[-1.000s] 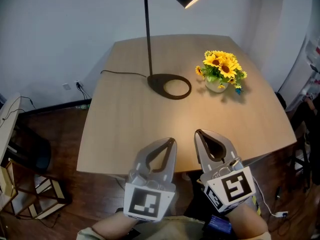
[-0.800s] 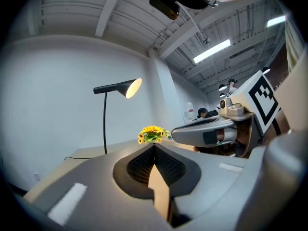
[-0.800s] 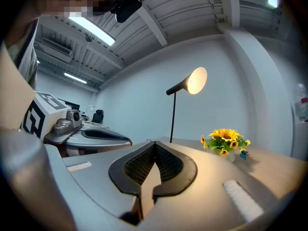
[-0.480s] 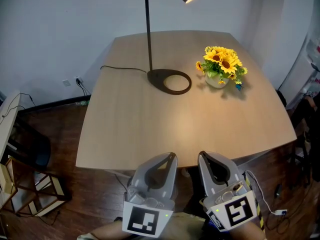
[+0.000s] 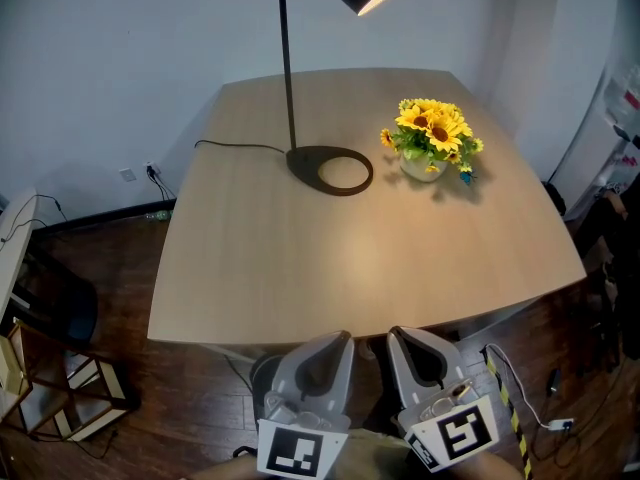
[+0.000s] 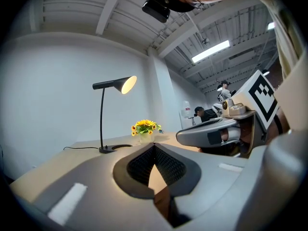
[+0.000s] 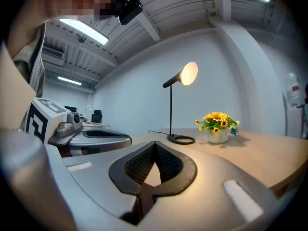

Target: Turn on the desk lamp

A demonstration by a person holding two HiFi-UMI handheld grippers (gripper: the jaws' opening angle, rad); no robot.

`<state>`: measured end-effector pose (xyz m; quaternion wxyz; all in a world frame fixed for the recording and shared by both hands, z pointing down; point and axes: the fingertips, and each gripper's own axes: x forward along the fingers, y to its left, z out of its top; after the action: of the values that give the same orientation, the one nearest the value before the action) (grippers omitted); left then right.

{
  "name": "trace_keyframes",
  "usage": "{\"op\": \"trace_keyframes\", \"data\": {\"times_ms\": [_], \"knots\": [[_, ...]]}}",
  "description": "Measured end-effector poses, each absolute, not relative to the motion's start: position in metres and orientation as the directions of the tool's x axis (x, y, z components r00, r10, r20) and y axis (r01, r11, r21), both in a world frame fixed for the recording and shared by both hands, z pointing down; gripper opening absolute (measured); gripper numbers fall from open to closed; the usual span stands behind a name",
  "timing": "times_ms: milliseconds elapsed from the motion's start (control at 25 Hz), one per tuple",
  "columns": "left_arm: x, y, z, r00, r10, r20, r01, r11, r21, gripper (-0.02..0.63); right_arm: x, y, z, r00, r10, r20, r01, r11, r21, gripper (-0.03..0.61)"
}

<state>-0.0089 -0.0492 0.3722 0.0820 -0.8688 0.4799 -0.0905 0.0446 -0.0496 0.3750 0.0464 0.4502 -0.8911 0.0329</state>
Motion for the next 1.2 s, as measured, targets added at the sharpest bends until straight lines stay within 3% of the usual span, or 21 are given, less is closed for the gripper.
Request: {"op": "trace_keyframes", "data": {"times_ms": [1200], "knots": [[-0.014, -0.055, 0.388, 0.5, -0.865, 0.047, -0.847, -0.5, -0.18, -0.008, 0.041, -0.051, 0.4, -0.58, -0.799, 0.158, -0.811, 0.584, -0.021, -0.003]]}}
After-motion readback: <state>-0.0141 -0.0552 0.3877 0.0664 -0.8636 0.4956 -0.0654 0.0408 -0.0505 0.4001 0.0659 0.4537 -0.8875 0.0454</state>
